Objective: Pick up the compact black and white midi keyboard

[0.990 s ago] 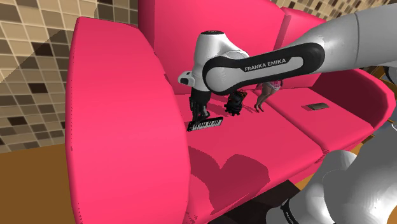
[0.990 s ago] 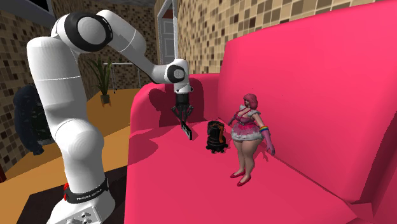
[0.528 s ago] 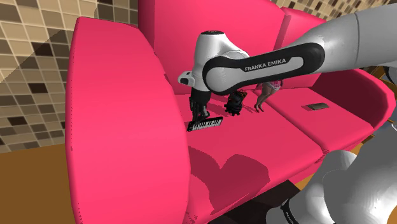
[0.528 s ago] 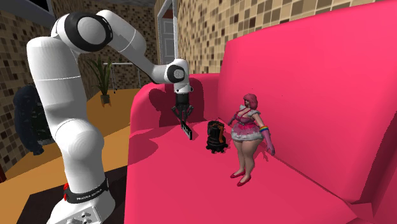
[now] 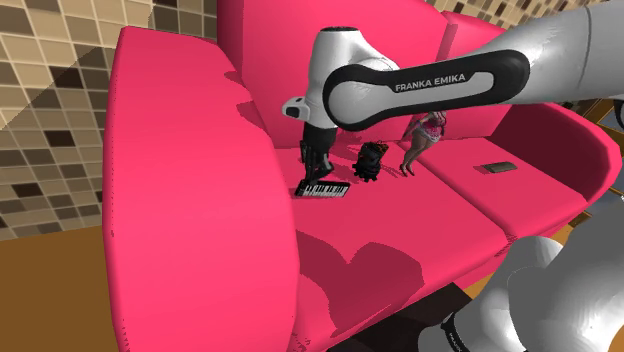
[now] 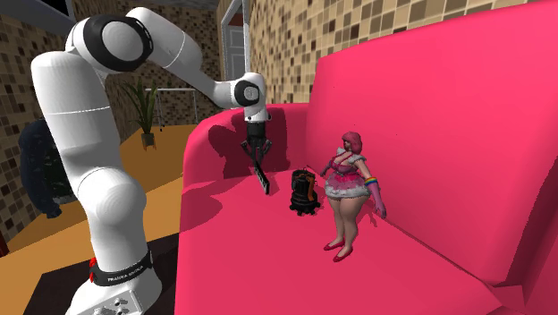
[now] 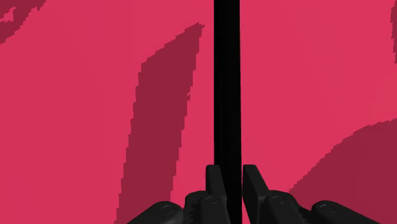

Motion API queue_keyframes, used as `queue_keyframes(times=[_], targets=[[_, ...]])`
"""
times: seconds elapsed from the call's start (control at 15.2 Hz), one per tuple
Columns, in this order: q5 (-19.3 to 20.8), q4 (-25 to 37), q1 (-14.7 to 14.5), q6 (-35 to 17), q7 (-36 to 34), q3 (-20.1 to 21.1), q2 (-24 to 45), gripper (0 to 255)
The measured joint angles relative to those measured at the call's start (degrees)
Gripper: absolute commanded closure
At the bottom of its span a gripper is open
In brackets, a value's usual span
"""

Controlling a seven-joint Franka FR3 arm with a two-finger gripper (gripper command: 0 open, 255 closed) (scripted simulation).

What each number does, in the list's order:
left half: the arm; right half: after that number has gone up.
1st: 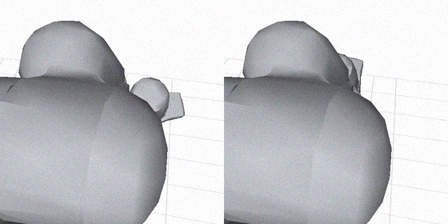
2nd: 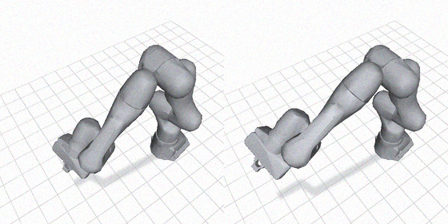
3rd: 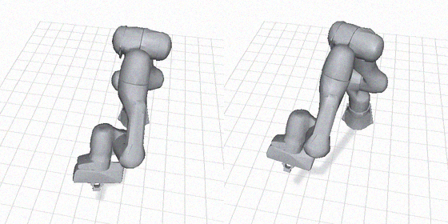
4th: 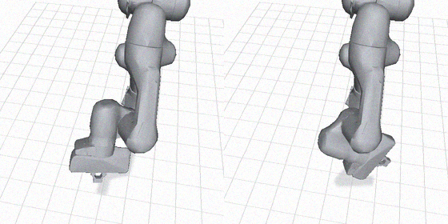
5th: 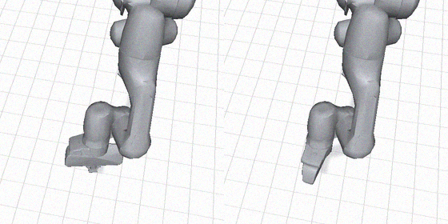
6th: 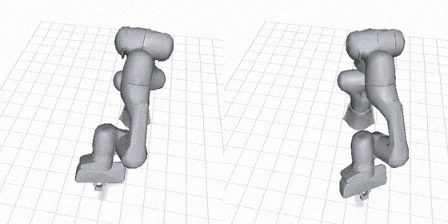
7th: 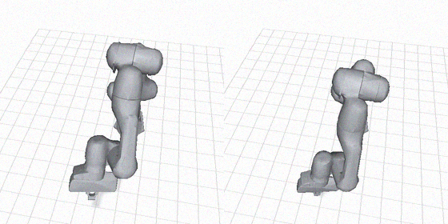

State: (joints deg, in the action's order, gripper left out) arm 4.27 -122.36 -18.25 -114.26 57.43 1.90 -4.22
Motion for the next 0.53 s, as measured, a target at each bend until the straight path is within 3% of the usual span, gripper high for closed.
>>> queue_keyframes(times=[0.53], targets=[[-0.25,3.87,-0.07,5.83,0.37,0.05,-1.97,255]])
